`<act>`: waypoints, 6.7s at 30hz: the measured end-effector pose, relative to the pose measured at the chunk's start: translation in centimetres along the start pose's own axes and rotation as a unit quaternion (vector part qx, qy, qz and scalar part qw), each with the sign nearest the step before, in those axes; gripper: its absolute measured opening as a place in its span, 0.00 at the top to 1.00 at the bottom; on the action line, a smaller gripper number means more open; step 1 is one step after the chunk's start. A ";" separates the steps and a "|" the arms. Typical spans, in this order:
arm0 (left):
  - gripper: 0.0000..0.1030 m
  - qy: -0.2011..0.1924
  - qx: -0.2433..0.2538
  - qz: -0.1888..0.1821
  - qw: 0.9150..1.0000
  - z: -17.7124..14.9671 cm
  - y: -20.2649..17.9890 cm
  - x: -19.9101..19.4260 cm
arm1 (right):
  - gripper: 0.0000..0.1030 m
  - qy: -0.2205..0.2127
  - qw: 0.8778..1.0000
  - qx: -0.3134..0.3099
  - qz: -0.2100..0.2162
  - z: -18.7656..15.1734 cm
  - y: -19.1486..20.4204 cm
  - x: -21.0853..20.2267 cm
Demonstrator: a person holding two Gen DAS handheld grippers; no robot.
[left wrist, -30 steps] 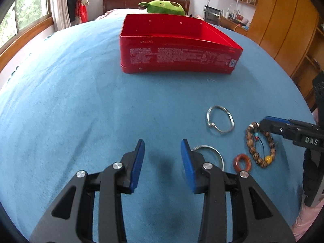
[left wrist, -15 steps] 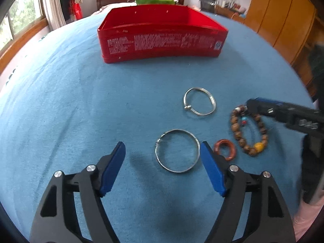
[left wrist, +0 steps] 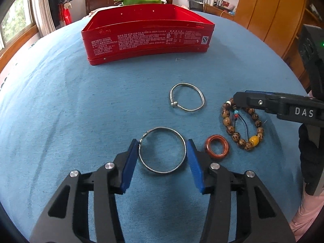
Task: Organize jewelry
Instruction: 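Grasp large silver hoop ring with left tool while right tool grasps small silver ring, then lift hoop ring toward red tray with left tool while right tool carries small ring, then lower hoop into red tray and open left tool while right tool releases ring there, then withdraw both open tools from the tray toward the bead bracelet, then grasp brown stone ring with left tool while right tool grasps wooden bead bracelet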
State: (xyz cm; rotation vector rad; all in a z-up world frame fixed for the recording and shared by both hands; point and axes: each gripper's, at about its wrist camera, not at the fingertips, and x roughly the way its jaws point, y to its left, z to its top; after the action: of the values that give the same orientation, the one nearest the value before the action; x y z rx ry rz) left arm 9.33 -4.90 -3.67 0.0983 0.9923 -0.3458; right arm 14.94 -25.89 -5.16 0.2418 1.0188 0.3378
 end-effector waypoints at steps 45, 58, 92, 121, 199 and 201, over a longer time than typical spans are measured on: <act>0.54 -0.054 -0.106 0.021 0.993 1.1 8.4 -2.5 | 0.51 0.030 0.991 -0.106 -0.071 2.3 9.1 5.6; 0.54 -0.046 -0.110 0.040 0.992 1.2 8.7 -1.7 | 0.51 0.030 0.996 -0.068 -0.047 2.4 6.7 4.6; 0.55 -0.106 -0.084 0.021 0.991 20.5 6.1 0.8 | 0.51 -0.059 0.997 -0.018 -0.052 19.0 3.2 3.5; 0.48 -0.088 -0.106 0.047 0.989 22.5 8.9 4.4 | 0.47 -0.048 0.996 0.010 -0.080 21.1 0.3 6.5; 0.46 0.015 0.001 -0.006 1.000 0.4 -4.6 0.6 | 0.43 -0.063 0.998 0.018 -0.019 -0.9 -2.3 -4.4; 0.50 0.008 0.007 -0.003 1.000 0.5 -4.8 0.9 | 0.42 -0.061 0.998 0.013 -0.018 -0.8 -2.1 -4.2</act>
State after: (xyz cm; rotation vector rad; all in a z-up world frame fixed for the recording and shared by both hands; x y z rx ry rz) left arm 8.58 -9.76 -3.74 0.1103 1.0072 -0.3579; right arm 12.55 -29.40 -2.95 0.2646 0.9069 0.2732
